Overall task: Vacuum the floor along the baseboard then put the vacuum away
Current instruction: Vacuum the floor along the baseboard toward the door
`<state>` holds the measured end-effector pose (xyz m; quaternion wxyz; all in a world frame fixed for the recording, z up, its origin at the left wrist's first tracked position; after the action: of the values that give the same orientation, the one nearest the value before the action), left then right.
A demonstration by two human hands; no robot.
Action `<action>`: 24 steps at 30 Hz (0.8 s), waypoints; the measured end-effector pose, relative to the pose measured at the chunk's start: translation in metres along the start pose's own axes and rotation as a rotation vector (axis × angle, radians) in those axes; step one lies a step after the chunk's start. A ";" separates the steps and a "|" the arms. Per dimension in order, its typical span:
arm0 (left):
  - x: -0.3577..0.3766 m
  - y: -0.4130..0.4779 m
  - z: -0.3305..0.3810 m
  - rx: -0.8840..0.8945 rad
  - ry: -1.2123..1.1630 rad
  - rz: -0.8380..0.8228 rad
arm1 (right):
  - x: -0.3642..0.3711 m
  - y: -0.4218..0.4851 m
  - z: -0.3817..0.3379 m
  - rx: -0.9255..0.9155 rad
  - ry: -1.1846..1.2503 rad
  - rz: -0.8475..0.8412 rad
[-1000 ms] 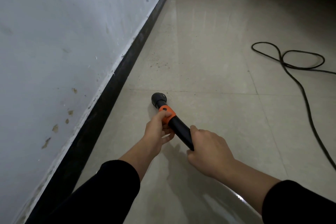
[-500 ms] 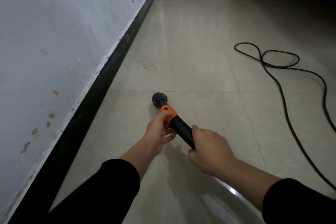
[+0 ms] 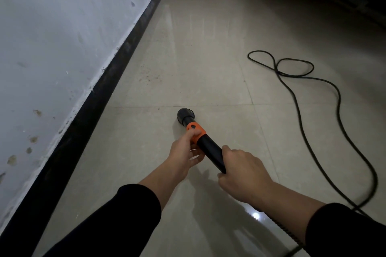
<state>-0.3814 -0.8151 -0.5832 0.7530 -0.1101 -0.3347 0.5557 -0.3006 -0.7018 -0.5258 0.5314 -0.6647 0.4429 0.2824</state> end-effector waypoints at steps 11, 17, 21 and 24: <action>0.031 0.012 0.001 0.026 0.010 0.031 | -0.012 0.000 0.028 0.038 0.022 0.036; 0.055 0.035 0.003 0.054 0.010 0.061 | -0.023 0.014 0.053 0.064 0.022 0.070; 0.067 0.055 0.007 0.051 0.027 0.060 | -0.033 0.027 0.068 0.071 0.020 0.061; 0.078 0.062 0.015 0.044 0.039 0.058 | -0.044 0.035 0.078 0.080 0.042 0.046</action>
<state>-0.4257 -0.7247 -0.5753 0.7452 -0.1141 -0.3044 0.5823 -0.3443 -0.6159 -0.5257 0.5414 -0.6383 0.4802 0.2625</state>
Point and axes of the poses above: each hand's wrist, its own y-axis towards the middle knuckle, its own x-axis out of the palm, z = x × y, the point moved 3 cm from there along y, towards the middle knuckle, and after that the axes turned 15 degrees about -z, right-handed, at the moved point
